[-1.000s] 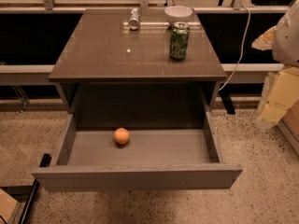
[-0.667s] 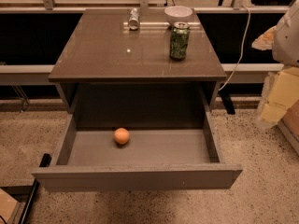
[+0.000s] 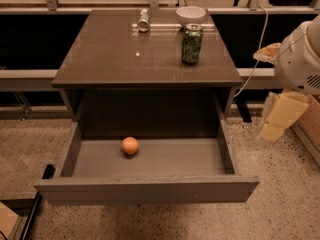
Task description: Pick orange from top drawer and place on counter
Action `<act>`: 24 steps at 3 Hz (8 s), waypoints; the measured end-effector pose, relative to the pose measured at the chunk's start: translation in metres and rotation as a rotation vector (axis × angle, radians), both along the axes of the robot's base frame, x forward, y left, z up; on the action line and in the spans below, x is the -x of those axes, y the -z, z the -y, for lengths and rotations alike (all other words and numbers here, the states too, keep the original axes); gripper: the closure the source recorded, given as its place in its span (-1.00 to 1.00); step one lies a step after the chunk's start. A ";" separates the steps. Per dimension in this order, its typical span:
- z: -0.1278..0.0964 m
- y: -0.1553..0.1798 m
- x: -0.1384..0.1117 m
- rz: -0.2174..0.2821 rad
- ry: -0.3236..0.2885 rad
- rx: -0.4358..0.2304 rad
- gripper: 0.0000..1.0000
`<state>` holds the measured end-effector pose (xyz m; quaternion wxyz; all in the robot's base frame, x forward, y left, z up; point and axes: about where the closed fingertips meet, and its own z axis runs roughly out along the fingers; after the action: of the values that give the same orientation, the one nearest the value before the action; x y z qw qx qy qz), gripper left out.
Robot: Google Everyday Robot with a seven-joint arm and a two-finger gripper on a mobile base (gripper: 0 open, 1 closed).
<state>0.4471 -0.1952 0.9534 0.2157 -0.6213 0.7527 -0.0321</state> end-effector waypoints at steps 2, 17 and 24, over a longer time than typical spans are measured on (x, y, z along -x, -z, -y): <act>-0.022 0.029 -0.034 0.056 -0.041 -0.085 -1.00; -0.295 0.330 -0.127 -0.186 -0.228 -0.871 1.00; -0.295 0.329 -0.127 -0.186 -0.228 -0.872 0.15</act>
Offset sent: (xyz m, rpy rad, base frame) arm 0.0230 0.0134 -0.0235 0.0764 -0.0458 0.0363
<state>0.5744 0.0995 0.6245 0.3906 -0.5517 0.6389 0.3672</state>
